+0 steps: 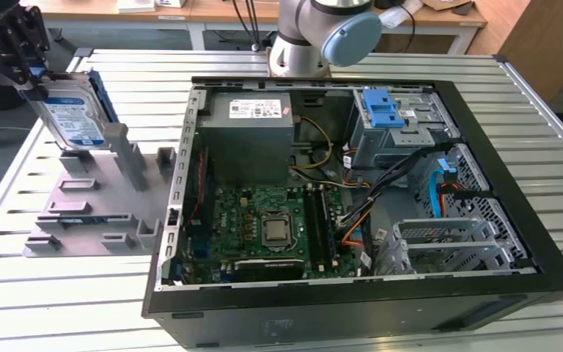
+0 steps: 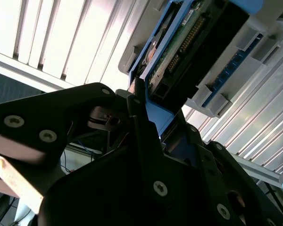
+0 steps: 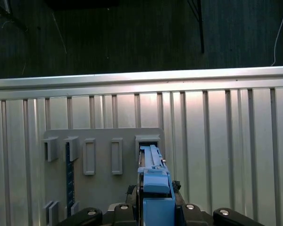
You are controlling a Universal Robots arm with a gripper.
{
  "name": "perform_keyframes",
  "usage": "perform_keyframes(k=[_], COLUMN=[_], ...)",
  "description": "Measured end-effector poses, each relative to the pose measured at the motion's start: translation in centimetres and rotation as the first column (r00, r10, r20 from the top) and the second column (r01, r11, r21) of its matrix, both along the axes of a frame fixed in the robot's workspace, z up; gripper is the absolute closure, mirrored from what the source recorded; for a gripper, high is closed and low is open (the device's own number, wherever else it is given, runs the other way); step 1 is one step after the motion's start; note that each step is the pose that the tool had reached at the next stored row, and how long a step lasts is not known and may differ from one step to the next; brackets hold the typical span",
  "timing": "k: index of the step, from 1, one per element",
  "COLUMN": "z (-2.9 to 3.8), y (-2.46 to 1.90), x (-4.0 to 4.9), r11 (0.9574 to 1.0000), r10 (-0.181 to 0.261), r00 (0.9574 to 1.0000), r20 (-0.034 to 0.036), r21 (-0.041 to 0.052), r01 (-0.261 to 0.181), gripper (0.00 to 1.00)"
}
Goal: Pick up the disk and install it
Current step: 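Pick up the disk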
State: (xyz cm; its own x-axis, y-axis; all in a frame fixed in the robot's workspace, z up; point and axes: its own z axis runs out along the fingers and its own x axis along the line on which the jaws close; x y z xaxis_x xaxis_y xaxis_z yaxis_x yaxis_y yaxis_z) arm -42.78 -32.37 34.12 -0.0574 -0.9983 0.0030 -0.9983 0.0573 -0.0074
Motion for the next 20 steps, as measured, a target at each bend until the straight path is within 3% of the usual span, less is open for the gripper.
perform_keyframes(k=[8, 20], z=[0.02, 0.95], y=[0.0, 0.0], x=[0.0, 0.0], r11=[1.0, 1.0], r10=[0.0, 0.0], r00=[1.0, 1.0], r20=[0.0001, 0.0], r21=[0.0, 0.0], r01=[0.0, 0.0], gripper=[0.64, 0.64])
